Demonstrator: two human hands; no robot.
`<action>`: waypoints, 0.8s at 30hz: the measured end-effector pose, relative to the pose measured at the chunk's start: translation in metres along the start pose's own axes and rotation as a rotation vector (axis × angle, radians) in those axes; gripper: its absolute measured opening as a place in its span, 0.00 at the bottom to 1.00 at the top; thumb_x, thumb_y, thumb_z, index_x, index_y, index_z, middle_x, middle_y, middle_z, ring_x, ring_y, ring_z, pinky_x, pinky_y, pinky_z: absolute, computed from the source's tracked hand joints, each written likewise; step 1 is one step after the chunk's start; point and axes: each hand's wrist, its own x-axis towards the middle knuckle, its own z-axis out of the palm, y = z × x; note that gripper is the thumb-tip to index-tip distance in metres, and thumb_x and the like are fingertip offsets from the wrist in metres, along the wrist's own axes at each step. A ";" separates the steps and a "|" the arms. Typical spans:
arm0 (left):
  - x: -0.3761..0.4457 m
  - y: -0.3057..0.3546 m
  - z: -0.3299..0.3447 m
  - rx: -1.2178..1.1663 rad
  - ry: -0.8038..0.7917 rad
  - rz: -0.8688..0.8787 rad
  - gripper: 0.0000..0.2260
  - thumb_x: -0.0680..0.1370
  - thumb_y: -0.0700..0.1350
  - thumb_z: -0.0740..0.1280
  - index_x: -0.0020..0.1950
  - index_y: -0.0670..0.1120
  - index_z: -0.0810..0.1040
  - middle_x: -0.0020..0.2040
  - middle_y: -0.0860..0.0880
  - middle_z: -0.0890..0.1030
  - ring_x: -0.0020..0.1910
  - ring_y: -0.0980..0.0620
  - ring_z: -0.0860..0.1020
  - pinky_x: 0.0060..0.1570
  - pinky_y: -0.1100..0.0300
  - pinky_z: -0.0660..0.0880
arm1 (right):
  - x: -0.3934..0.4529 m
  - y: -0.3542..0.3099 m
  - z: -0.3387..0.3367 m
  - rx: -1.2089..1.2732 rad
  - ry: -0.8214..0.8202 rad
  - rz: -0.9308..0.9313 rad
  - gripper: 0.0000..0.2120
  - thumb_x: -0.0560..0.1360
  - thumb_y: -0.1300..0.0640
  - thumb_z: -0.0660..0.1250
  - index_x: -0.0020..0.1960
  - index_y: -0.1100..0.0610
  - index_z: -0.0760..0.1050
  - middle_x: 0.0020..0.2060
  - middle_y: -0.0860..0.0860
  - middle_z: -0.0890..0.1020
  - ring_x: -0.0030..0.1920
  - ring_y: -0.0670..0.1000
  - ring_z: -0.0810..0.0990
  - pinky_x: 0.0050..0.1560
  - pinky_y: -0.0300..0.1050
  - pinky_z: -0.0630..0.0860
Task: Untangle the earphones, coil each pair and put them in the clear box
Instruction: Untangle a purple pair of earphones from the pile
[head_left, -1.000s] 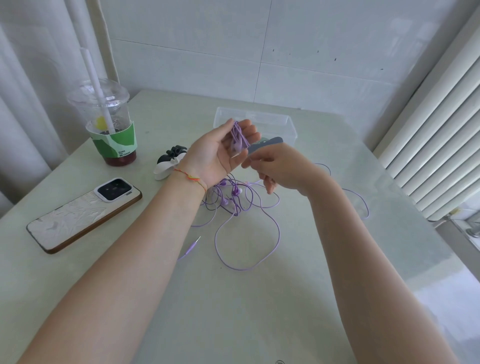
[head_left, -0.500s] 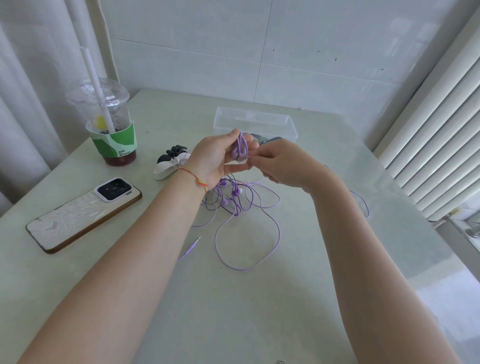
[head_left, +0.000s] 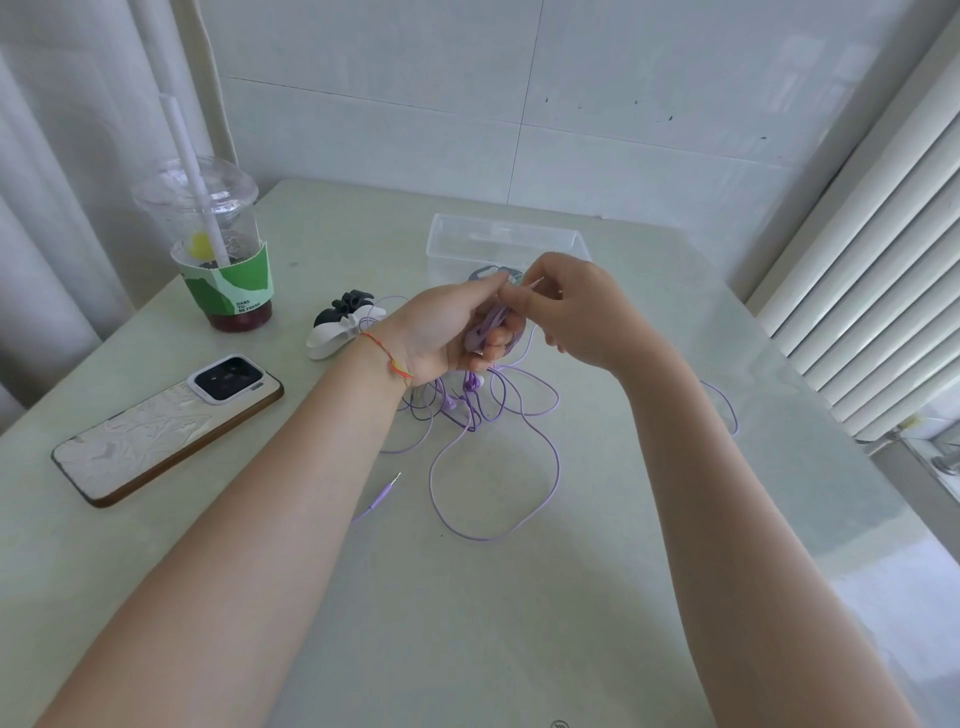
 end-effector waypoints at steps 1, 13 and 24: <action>0.000 -0.001 -0.001 -0.027 -0.025 -0.003 0.23 0.84 0.57 0.52 0.37 0.44 0.72 0.28 0.50 0.68 0.26 0.52 0.67 0.24 0.64 0.62 | 0.000 0.000 0.000 0.055 -0.006 0.001 0.10 0.77 0.49 0.67 0.49 0.56 0.74 0.36 0.48 0.80 0.30 0.46 0.76 0.32 0.39 0.72; 0.002 -0.006 -0.009 -0.183 -0.141 -0.012 0.18 0.82 0.48 0.56 0.41 0.42 0.79 0.32 0.48 0.73 0.29 0.53 0.71 0.25 0.65 0.63 | 0.000 0.008 -0.002 0.445 -0.076 0.035 0.03 0.77 0.64 0.67 0.50 0.60 0.79 0.38 0.54 0.83 0.40 0.51 0.82 0.49 0.50 0.81; 0.005 -0.009 -0.001 0.106 -0.075 -0.014 0.24 0.83 0.59 0.54 0.42 0.41 0.76 0.30 0.49 0.70 0.27 0.54 0.66 0.24 0.65 0.59 | 0.000 0.009 -0.002 0.212 -0.099 0.093 0.01 0.74 0.61 0.71 0.44 0.59 0.81 0.37 0.57 0.84 0.38 0.51 0.81 0.53 0.54 0.80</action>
